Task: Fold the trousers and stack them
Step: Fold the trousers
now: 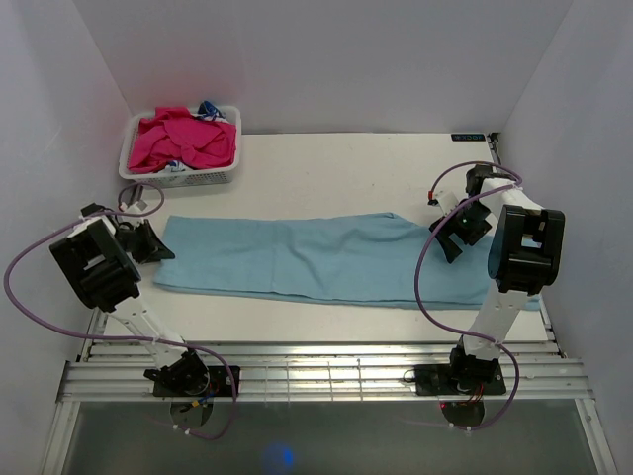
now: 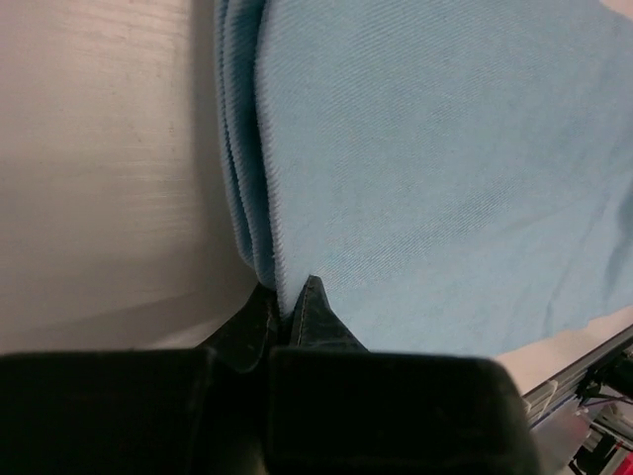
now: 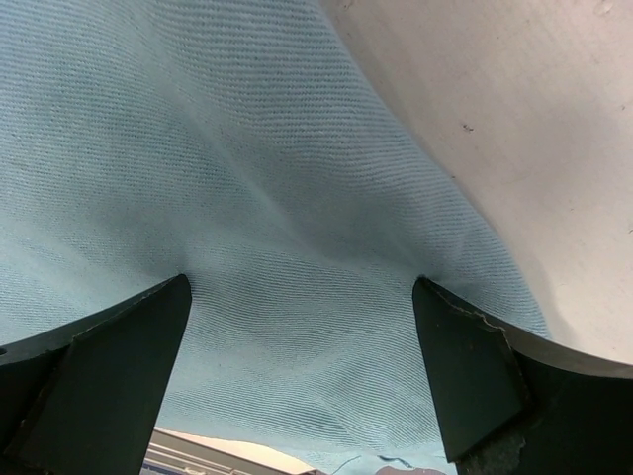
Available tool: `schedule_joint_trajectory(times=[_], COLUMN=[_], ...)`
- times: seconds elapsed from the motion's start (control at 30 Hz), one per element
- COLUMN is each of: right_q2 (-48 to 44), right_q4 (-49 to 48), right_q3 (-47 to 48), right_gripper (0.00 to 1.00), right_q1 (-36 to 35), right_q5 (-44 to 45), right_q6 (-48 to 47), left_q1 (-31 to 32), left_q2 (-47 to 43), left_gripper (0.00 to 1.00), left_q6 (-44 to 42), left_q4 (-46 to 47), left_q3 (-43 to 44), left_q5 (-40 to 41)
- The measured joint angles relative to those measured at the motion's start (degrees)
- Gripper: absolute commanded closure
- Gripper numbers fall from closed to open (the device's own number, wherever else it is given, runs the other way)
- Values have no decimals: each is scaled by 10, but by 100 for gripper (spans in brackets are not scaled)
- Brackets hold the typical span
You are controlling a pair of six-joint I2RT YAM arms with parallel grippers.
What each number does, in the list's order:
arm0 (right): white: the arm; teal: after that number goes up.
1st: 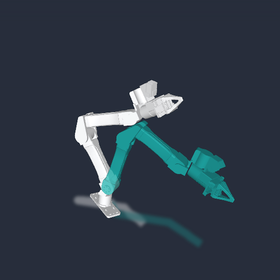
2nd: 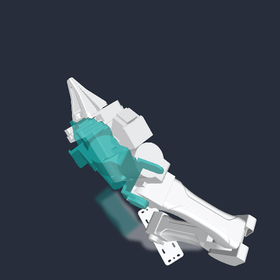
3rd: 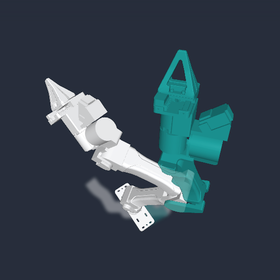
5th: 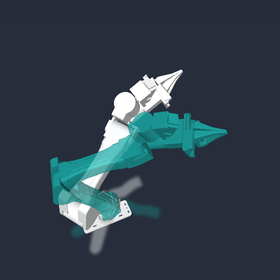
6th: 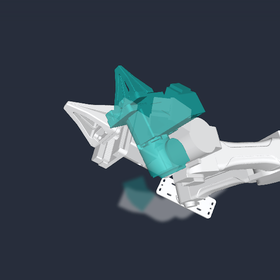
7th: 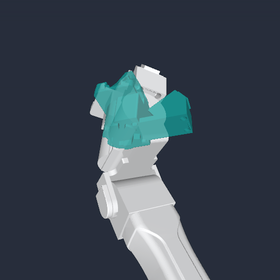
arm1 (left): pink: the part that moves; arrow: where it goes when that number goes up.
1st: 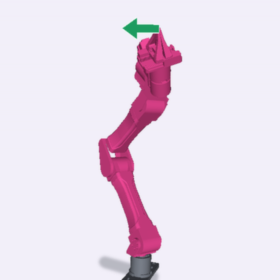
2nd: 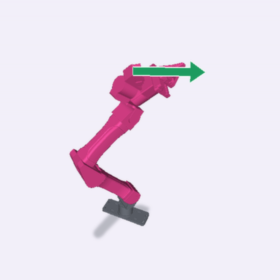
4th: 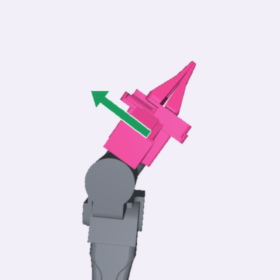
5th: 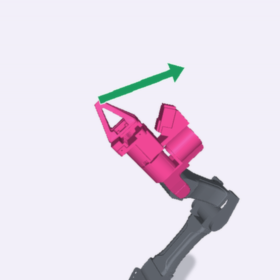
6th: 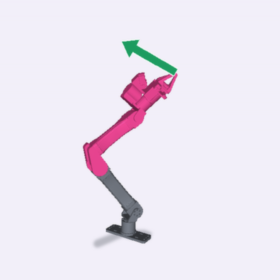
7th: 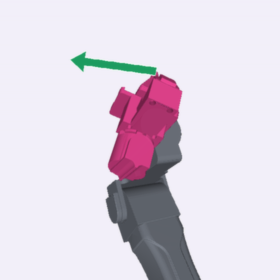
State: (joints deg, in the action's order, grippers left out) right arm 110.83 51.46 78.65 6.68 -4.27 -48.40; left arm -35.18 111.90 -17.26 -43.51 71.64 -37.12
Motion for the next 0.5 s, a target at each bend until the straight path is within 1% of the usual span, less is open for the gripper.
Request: schedule_joint_trajectory(times=[0.1, 0.17, 0.33, 0.5], right_q2=[0, -2, -22, -52], right_q4=[3, 10, 38, 69], right_q3=[0, 1, 15, 45], right_gripper=[4, 10, 10, 10], right_q1=[0, 0, -1, 1], right_q5=[-4, -11, -44, -76], right_q6=[0, 0, 2, 2], left_q1=[-11, -29, -82, -86], left_q2=[2, 4, 10, -19], left_gripper=[100, 100, 100, 100], left_q6=[3, -4, -42, -86], left_q4=[-13, -31, -92, -131], left_q3=[18, 44, 159, 194], left_q5=[17, 35, 68, 66])
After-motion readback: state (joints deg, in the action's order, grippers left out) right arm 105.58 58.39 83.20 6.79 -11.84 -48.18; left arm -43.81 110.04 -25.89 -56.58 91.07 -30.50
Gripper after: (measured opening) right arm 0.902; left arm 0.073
